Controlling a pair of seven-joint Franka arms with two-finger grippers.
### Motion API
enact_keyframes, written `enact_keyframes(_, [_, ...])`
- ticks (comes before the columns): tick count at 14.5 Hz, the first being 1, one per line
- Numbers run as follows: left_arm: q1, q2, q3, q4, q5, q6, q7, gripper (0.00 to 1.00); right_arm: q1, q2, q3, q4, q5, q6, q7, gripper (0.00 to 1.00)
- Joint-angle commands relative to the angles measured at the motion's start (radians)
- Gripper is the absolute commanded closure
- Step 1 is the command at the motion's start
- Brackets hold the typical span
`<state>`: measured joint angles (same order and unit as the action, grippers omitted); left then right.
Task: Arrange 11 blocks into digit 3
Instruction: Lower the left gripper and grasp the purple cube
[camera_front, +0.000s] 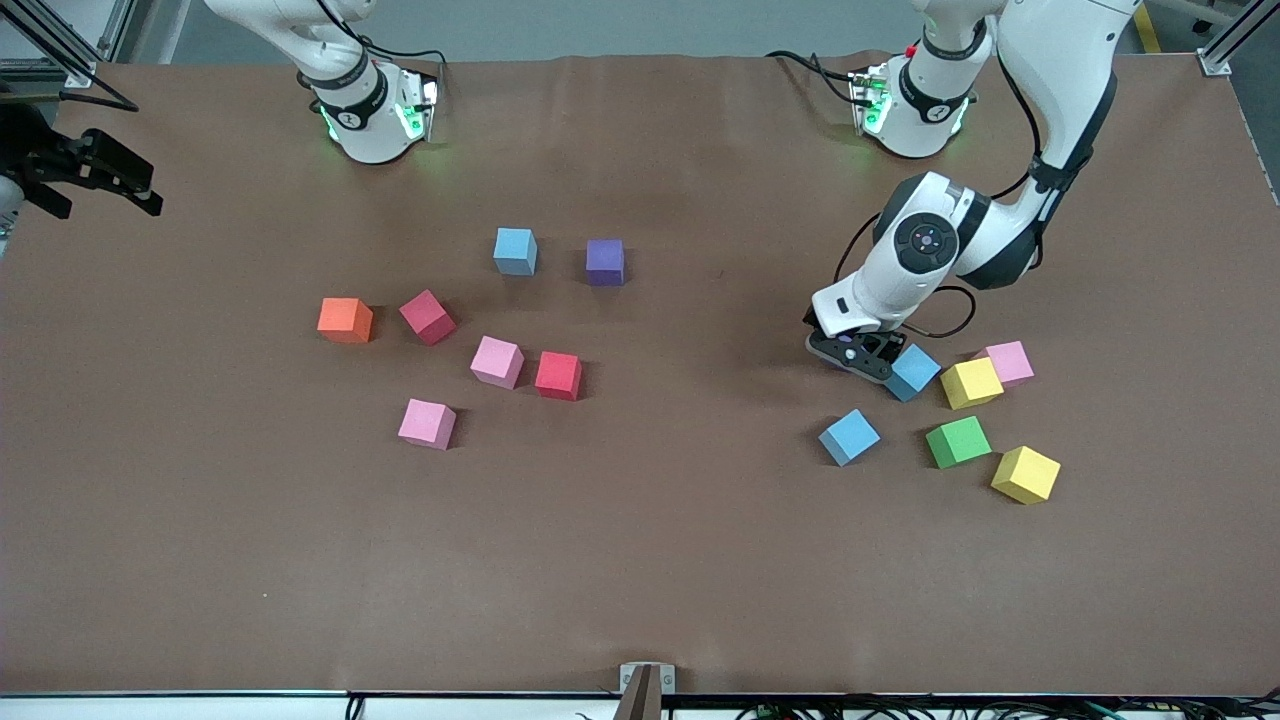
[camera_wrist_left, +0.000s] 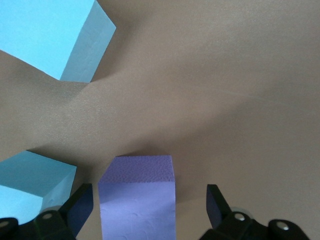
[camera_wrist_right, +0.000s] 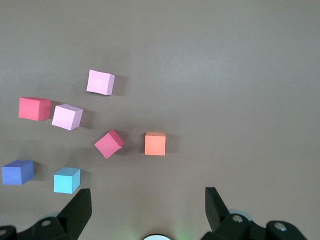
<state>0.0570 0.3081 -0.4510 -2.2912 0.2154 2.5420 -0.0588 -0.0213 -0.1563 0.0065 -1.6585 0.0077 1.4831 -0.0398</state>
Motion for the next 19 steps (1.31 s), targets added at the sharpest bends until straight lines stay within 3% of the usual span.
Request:
enact_keyframes(1, [0.014,0.000,-0.006,-0.016,0.018,0.026,0.014,0.00,-0.008,-0.019,0.004,-0.007,-0.002,-0.003,-0.017,0.00])
enact_keyframes(8, [0.033,0.020,-0.006,-0.040,0.019,0.063,-0.007,0.03,-0.008,-0.019,0.003,-0.009,-0.002,-0.003,-0.017,0.00])
enact_keyframes(10, [0.033,0.022,-0.006,-0.048,0.019,0.064,-0.010,0.25,-0.008,-0.019,0.004,-0.009,-0.002,-0.001,-0.017,0.00])
enact_keyframes(13, [0.030,0.022,-0.006,-0.048,0.019,0.063,-0.108,0.49,-0.008,-0.019,0.004,-0.007,-0.002,-0.001,-0.017,0.00])
enact_keyframes(16, [0.001,0.019,-0.008,-0.040,0.019,0.052,-0.257,0.59,-0.008,-0.017,0.004,-0.007,-0.002,-0.003,-0.015,0.00])
enact_keyframes(19, [-0.051,0.013,-0.009,-0.025,0.019,0.022,-0.389,0.59,-0.008,-0.014,0.004,0.008,-0.002,-0.014,-0.011,0.00])
